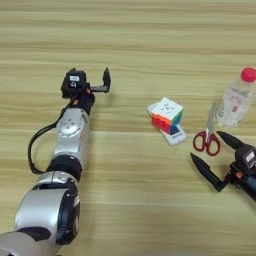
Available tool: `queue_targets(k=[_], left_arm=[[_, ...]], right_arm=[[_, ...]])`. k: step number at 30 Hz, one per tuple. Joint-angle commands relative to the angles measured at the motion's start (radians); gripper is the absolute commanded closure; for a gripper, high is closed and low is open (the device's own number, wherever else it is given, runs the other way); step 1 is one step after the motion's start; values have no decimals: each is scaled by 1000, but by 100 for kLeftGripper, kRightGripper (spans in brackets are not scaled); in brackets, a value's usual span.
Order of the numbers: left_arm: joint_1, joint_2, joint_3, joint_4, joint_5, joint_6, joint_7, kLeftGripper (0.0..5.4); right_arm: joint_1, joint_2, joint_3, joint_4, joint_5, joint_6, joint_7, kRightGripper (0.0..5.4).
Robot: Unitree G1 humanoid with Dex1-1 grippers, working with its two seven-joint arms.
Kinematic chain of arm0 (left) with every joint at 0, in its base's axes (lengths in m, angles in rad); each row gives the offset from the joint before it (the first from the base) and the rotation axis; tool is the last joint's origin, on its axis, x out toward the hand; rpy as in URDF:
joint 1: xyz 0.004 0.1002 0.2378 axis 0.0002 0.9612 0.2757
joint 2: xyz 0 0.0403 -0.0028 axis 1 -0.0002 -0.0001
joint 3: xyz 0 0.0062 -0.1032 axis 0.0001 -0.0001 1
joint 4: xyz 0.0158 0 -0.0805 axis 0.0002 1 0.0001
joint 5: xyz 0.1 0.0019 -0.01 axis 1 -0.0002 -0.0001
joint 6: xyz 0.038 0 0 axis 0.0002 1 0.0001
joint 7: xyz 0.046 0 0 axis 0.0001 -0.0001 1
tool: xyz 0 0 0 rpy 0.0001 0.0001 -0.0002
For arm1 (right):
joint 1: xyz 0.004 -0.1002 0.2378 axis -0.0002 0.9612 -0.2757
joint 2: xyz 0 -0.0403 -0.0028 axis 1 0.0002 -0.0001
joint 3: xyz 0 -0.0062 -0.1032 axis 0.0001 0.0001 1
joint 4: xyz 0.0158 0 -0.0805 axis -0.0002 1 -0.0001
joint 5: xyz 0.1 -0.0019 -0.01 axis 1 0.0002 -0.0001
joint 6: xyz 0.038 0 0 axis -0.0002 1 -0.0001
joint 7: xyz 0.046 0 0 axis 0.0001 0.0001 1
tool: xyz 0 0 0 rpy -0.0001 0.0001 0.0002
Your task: Move the objects on the table
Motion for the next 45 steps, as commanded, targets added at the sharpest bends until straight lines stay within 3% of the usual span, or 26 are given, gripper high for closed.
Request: queue_targets(k=[1, 5, 13, 45], left_arm=[[-18, -5, -4, 14, 5, -6, -1, 2], [-16, -9, -6, 14, 6, -7, -2, 2], [-17, -18, -11, 18, 10, -10, 1, 2], [-16, -20, -17, 31, 14, -18, -2, 2]], right_arm=[[-12, 9, 10, -37, 6, 27, -17, 0], [-47, 47, 26, -22, 17, 54, -37, 0], [-137, 129, 69, 92, -23, 38, -82, 0], [-281, 152, 112, 220, -114, -33, -114, 0]])
